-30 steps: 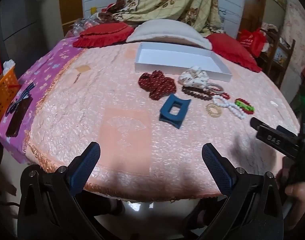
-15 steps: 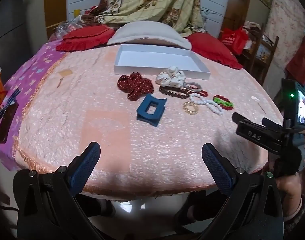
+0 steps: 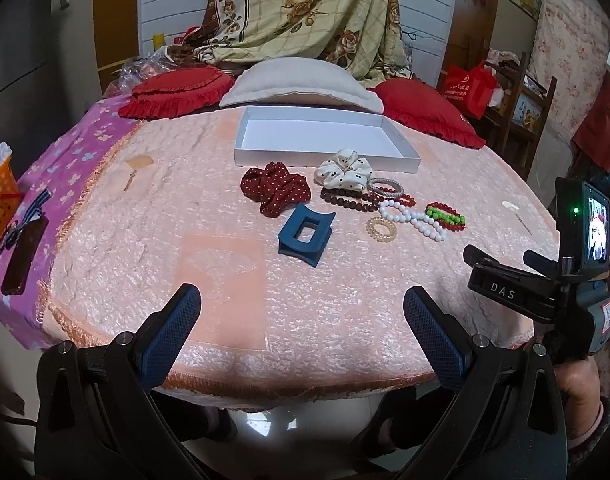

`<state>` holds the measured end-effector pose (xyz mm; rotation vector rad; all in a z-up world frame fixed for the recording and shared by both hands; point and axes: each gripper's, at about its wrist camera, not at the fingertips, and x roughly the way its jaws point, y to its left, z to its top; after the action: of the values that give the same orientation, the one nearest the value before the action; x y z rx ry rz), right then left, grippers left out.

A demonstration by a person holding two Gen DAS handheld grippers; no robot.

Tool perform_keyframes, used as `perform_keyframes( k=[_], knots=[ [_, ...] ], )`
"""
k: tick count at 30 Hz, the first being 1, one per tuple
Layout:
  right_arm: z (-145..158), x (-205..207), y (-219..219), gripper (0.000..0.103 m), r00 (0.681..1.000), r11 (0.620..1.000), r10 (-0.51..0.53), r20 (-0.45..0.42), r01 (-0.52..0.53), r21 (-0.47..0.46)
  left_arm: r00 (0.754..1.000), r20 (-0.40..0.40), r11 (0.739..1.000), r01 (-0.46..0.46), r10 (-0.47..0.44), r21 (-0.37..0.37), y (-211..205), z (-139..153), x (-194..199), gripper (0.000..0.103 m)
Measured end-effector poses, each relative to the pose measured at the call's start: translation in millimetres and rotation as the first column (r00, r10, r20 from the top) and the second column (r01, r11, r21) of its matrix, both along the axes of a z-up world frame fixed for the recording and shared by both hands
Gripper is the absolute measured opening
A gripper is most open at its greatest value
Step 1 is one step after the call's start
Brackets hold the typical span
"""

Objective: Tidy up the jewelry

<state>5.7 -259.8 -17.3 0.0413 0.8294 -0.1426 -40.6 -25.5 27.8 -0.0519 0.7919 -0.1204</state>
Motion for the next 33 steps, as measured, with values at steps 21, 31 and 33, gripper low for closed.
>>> perform_keyframes(
  k=[21, 31, 33],
  knots=[
    [34.8, -19.5, 17.4, 0.103, 0.975, 0.984, 0.151, 0.165, -0.132, -0.123, 0.983, 0.021, 0.983, -0.181, 0.180, 0.042, 66.5, 23.4, 23.9, 0.102],
    [38.4, 62.0, 31.8, 0.082, 0.947, 0.943, 0.319, 0.028, -0.320, 0.090, 0.976, -0.141, 0.986, -0.168, 0.164, -0.016, 86.3, -11.6, 108.2, 0.095],
    [37.5, 77.5, 42.8, 0.079, 0.931, 0.925, 0.364, 0.023, -0.364, 0.104, 0.973, -0.176, 0.986, -0.162, 0.153, -0.037, 87.4, -19.1, 123.4, 0.094]
  ],
)
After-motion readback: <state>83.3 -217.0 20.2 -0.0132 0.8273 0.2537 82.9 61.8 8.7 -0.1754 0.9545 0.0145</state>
